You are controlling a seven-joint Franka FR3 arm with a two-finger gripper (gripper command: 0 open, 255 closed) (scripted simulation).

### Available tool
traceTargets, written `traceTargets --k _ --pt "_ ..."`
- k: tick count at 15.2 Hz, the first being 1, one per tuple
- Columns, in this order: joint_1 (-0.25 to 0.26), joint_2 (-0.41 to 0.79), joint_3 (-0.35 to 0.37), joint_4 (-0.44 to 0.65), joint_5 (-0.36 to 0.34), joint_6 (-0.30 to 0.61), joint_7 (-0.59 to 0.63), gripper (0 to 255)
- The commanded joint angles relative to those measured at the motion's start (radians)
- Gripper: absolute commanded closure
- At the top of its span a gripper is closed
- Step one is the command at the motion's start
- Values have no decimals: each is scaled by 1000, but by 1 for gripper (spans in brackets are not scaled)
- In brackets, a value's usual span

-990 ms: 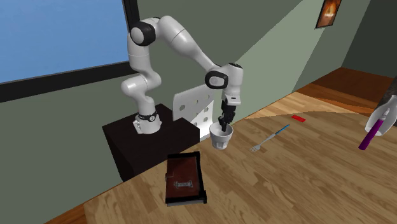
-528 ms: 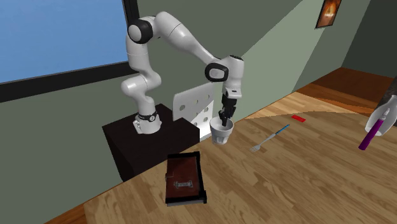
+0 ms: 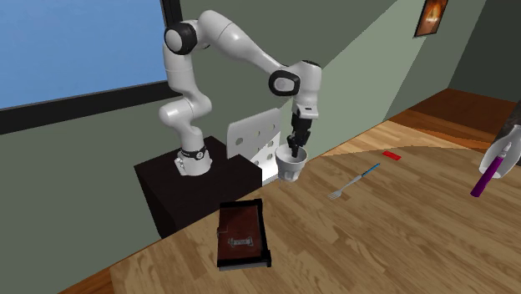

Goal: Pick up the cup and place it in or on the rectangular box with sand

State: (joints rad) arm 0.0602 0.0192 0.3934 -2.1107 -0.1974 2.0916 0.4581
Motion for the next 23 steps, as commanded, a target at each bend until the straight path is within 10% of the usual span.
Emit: traceTargets --k 1,23 --pt "-12 -21 -11 -6 10 -9 -29 255" --pt "-228 -150 -280 -128 27 67 -519 255"
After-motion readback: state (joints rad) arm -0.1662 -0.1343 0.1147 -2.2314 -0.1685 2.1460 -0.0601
